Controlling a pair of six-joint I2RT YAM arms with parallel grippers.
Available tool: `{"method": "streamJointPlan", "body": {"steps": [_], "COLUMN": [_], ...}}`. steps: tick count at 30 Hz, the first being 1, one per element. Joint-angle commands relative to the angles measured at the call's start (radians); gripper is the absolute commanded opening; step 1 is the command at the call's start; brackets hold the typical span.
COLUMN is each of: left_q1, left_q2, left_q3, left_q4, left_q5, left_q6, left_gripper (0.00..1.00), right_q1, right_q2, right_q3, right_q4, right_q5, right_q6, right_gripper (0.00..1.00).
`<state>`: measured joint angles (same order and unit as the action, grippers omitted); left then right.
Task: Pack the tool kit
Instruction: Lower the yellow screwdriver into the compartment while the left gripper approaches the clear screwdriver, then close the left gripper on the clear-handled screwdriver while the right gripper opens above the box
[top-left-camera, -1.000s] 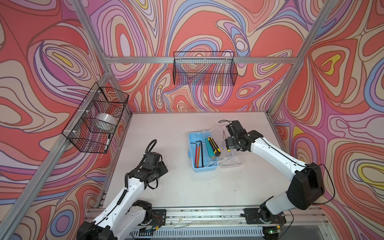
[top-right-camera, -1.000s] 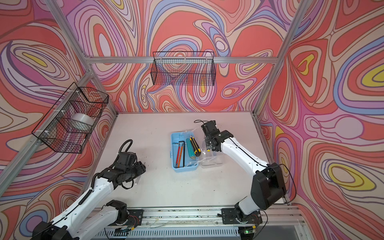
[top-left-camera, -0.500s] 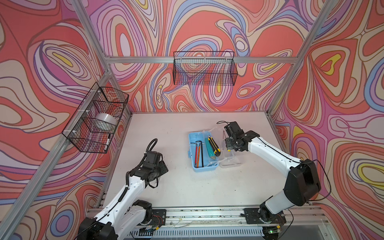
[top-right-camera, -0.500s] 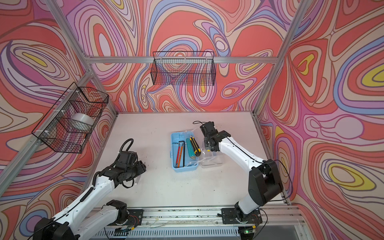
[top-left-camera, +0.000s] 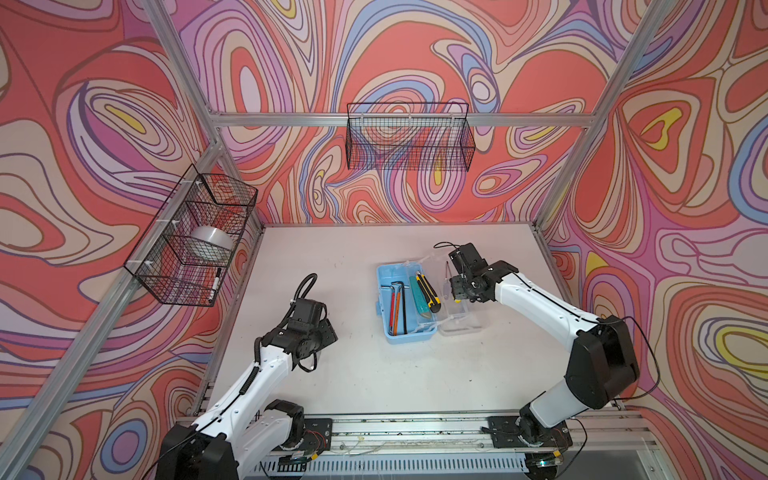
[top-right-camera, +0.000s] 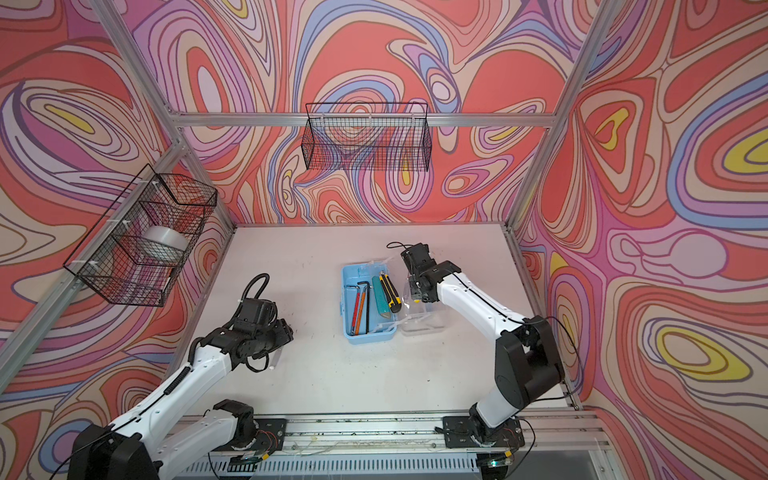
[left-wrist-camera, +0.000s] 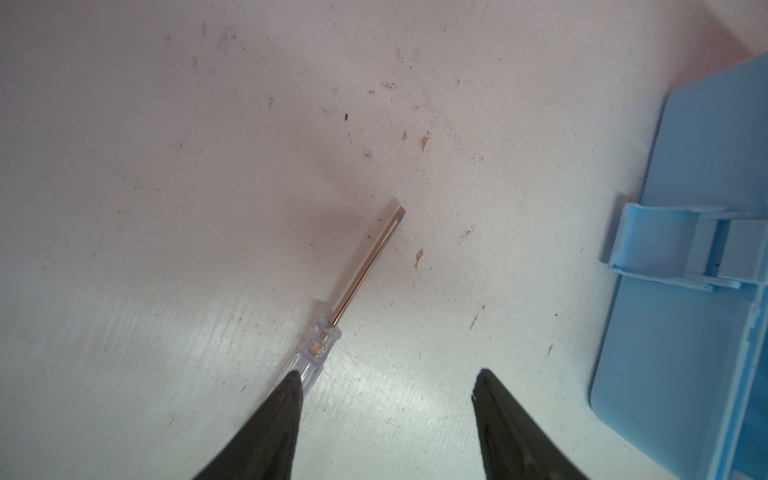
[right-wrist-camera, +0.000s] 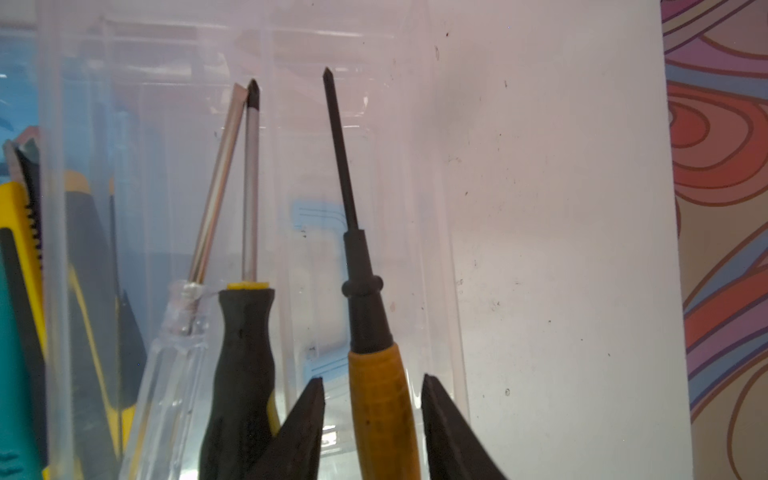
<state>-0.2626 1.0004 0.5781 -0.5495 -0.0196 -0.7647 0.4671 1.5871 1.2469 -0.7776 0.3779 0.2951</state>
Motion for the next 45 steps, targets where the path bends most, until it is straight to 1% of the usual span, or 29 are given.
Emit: {"method": "streamJointPlan", "body": {"steps": [1, 6, 11, 13, 16, 20, 21, 25, 30, 39, 45], "left_q1": [-0.001, -0.002, -0.002, -0.002, -0.002, -0.002, -0.003, -0.002, -0.002, -0.001, -0.002], "left_q2": [0.008, 0.033, 0.110, 0.153, 0.202, 0.222, 0.220, 0.209, 0.222, 0.291, 0.339], "left_q3": [0.023, 0.047, 0.093, 0.118, 0.145, 0.145, 0.135, 0.104, 0.070, 0.056, 0.055], "left_q4": [-0.021, -0.057, -0.098, -0.126, -0.161, -0.194, -0.195, -0.194, -0.188, -0.146, -0.111], "left_q5": [-0.019, -0.049, -0.068, -0.074, -0.083, -0.088, -0.081, -0.072, -0.068, -0.061, -0.055], "left_q6": [0.011, 0.038, 0.078, 0.083, 0.088, 0.075, 0.068, 0.047, 0.027, 0.019, 0.022], "left_gripper": [0.66, 0.65, 0.63, 0.62, 0.58, 0.52, 0.50, 0.47, 0.46, 0.44, 0.40], "right_q1": [0.001, 0.003, 0.003, 0.004, 0.002, 0.004, 0.002, 0.003, 0.002, 0.003, 0.003], "right_q2": [-0.004, -0.071, -0.146, -0.157, -0.160, -0.162, -0.161, -0.164, -0.152, -0.150, -0.151], "right_q3": [0.046, 0.076, 0.067, 0.061, 0.044, 0.025, 0.019, 0.002, -0.004, -0.011, -0.019], "right_q4": [-0.021, -0.030, 0.019, 0.030, 0.046, 0.064, 0.071, 0.090, 0.095, 0.102, 0.106], "right_q5": [0.005, -0.013, -0.100, -0.115, -0.114, -0.124, -0.131, -0.140, -0.140, -0.133, -0.119], "right_q6": [0.005, 0.018, 0.030, 0.033, 0.035, 0.041, 0.042, 0.045, 0.038, 0.035, 0.035], "right_gripper": [0.43, 0.41, 0.38, 0.38, 0.38, 0.37, 0.37, 0.36, 0.36, 0.35, 0.35]}}
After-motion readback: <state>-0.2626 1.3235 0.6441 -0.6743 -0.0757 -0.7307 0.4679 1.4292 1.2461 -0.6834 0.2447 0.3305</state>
